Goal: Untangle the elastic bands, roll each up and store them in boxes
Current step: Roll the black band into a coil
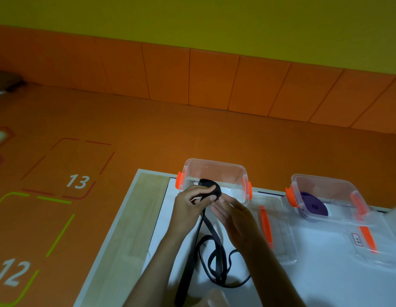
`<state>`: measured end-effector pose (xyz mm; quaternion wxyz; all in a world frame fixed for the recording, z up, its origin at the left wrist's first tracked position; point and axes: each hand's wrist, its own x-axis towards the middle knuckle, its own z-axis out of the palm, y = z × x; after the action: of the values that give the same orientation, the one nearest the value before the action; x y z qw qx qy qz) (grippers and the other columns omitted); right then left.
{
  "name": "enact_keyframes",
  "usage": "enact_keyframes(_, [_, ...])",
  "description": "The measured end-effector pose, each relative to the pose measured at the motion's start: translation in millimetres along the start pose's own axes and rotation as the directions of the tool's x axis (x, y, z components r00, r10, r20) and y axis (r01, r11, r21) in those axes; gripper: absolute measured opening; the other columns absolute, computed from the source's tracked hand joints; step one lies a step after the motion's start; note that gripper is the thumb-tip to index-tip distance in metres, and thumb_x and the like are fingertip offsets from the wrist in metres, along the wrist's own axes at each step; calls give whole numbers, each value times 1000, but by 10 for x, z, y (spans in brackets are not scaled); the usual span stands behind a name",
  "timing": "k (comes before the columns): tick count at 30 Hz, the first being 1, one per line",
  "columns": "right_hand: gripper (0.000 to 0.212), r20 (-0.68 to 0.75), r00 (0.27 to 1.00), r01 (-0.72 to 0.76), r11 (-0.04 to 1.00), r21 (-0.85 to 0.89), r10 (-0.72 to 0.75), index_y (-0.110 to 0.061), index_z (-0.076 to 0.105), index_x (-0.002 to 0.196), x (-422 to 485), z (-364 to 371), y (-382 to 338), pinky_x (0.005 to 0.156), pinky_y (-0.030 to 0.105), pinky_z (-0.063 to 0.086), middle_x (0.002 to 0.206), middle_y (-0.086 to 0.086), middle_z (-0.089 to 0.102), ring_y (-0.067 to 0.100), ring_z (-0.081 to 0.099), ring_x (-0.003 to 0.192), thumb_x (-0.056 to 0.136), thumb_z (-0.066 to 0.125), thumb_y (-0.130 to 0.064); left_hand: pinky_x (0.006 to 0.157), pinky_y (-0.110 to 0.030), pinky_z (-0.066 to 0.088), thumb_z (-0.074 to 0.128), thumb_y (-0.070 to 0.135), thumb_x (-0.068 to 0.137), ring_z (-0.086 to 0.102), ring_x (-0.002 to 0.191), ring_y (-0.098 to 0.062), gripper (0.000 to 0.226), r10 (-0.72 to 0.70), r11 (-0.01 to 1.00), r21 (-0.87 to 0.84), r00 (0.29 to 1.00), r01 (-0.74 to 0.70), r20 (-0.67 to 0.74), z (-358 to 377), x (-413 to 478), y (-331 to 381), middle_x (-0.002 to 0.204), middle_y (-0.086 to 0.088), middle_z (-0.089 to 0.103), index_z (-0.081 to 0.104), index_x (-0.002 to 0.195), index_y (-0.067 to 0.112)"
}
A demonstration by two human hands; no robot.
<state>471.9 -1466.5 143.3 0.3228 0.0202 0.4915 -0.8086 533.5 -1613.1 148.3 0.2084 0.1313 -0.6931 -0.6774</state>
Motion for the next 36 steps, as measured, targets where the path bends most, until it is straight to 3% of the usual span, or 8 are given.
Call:
enact_keyframes(3, [37,56,998,-6,999,-36,8,3,67,127,-33,-9,-35,95,33,61,128,25,71,34,70,123,100,70,-21,89,-19,54,81,12,92,71,104,-9,27,43,996,76,999,-45,32,-2,30,8,105,18,77,82,112,31])
enact_keyframes(6, [37,23,1000,20,994,-109,-18,11,68,113,-42,-21,-105,101,43,60,121,40,65,47,68,118,98,71,-22,85,-16,51,83,14,91,69,104,-10,33,53,995,79,997,-57,50,29,28,2,105,19,73,81,111,41])
enact_keyframes(12, [20,8,999,33,974,-225,-32,-15,82,106,-128,52,-356,82,29,63,104,22,77,29,78,97,90,76,-25,96,-26,58,87,11,86,69,114,-15,41,39,999,17,979,-43,199,-36,28,50,114,15,72,80,123,28])
enact_keyframes(16, [20,26,1000,20,971,-239,-14,-9,82,102,-135,61,-395,86,29,63,110,22,77,30,77,105,94,73,-25,91,-17,55,86,11,87,73,108,-10,32,41,998,33,992,-45,121,-31,26,110,111,14,79,82,116,25])
enact_keyframes(21, [20,40,998,61,929,-364,-50,-21,83,99,-114,32,-456,80,30,63,110,12,80,23,77,107,92,72,-37,82,-12,52,83,12,90,71,92,-1,24,38,998,-55,998,-36,52,76,-4,127,96,18,76,80,106,29])
enact_keyframes(25, [27,48,998,44,928,-369,-28,-21,83,100,-100,10,-467,77,26,62,106,10,80,22,77,102,83,78,-42,83,-19,55,87,18,87,74,98,-13,18,34,997,-72,999,-33,12,98,43,156,101,9,78,78,102,25])
enact_keyframes(33, [43,71,996,69,935,-349,-47,4,73,107,-87,-55,-564,81,33,64,107,24,78,35,77,102,82,81,-29,87,-24,59,92,18,79,76,99,-18,23,32,994,-108,999,-28,39,131,24,120,104,5,78,79,96,25])
enact_keyframes(36, [15,66,994,109,891,-441,-89,-3,77,98,-83,-78,-615,77,30,64,102,18,79,31,79,97,90,80,-15,88,-22,57,91,15,81,75,101,-16,21,47,996,-75,998,-44,29,92,34,117,102,5,78,80,94,28])
